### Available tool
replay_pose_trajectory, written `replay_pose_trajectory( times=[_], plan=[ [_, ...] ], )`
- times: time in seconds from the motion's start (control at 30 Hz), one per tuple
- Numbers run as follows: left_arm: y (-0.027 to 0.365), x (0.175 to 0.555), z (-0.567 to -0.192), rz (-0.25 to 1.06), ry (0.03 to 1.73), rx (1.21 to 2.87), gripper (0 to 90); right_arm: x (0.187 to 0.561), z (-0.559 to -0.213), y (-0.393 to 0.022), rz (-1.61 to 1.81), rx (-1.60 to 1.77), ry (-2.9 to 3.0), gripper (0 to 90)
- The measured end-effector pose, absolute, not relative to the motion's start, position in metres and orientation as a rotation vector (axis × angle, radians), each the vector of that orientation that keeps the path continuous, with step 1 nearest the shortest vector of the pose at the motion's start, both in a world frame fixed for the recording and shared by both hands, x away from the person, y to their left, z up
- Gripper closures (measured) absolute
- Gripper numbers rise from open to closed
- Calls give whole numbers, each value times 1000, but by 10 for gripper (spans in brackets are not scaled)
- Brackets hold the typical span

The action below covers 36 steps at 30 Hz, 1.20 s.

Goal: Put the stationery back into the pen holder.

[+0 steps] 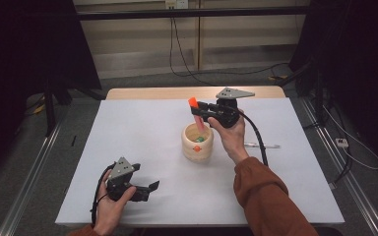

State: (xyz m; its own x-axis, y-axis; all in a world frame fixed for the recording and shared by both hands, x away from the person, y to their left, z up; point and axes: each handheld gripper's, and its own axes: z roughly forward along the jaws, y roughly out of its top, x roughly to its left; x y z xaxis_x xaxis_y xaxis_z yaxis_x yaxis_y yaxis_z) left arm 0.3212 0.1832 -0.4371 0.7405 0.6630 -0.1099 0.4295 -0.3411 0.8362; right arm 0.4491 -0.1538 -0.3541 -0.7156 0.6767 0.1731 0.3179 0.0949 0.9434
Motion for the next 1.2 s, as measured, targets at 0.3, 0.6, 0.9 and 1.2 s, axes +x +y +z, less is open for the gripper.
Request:
replay_pose_trajectory(
  times=[0.3, 0.6, 0.9, 1.2],
  plan=[
    [183, 321, -437, 307, 824, 1995, 58, 448, -364, -152, 1617, 983, 2109, 673],
    [183, 321, -437, 309, 826, 2001, 58, 447, -383, -159, 1559, 1020, 2146, 673],
    [183, 321, -437, 307, 825, 2003, 58, 445, -395, -156, 1508, 999, 2212, 626],
    [182, 321, -437, 307, 826, 2003, 58, 444, -394, -155, 1496, 1003, 2211, 365]
  ],
)
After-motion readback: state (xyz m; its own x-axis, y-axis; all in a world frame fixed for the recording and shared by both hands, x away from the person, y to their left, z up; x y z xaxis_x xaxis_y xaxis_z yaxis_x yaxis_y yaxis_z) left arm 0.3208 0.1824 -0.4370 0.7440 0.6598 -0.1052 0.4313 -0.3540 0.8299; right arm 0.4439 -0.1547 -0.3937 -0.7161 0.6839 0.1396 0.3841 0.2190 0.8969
